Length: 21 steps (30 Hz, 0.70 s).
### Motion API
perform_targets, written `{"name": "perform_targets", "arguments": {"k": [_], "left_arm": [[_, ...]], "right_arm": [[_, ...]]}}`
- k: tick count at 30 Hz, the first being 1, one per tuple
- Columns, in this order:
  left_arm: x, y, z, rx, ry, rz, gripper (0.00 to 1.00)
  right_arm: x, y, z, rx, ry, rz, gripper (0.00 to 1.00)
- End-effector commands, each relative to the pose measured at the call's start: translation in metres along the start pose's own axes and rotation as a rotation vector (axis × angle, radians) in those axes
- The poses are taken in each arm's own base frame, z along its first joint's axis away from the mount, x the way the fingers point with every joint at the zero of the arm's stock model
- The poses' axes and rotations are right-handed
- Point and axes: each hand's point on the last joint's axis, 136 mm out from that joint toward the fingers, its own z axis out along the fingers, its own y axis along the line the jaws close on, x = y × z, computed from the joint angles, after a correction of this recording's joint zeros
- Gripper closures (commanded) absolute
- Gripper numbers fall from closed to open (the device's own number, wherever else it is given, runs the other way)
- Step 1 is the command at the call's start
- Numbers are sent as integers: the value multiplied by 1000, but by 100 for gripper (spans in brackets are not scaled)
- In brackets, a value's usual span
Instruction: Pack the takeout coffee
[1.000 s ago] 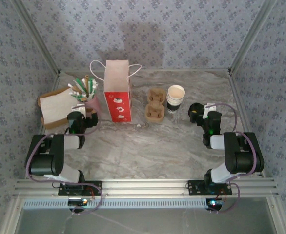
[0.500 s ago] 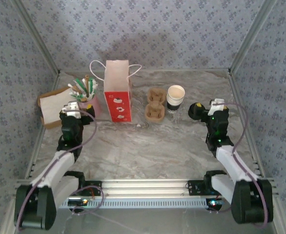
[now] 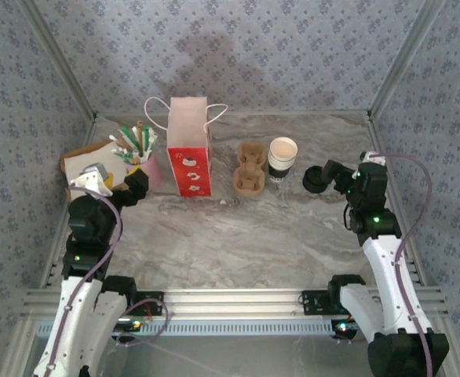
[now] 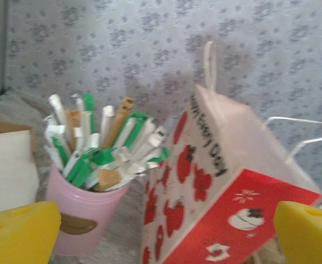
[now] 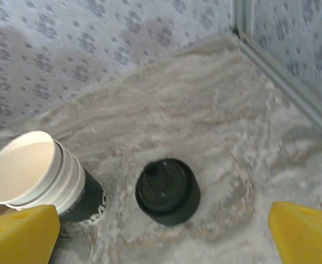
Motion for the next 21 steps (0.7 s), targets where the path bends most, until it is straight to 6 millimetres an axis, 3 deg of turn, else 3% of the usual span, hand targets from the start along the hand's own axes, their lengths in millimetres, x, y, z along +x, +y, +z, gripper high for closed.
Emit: {"name": "perform_targets", "arguments": {"k": [1, 3, 6, 9, 13, 17, 21], "left_arm": [[30, -13, -1, 100, 123, -34, 0], [41, -17, 7, 158, 117, -75, 0], [61, -11, 18, 173, 134, -139, 0], [77, -26, 25, 280, 182, -152, 0], [89, -34, 26, 311, 215, -110, 1], [99, -62, 15, 380, 210, -7, 0], [112, -90, 8, 420, 249, 127, 1]], "right_arm": [[4, 6, -5, -56, 85, 84, 0], [-5, 16, 0, -92, 92, 75, 4], [-1, 27, 14, -106, 182, 55, 14], [2, 40, 29, -109, 259, 15, 21], [3, 58, 44, -99, 319, -54, 24], [-2, 80, 56, -75, 374, -147, 27], [0, 90, 72, -27, 428, -211, 35]]}}
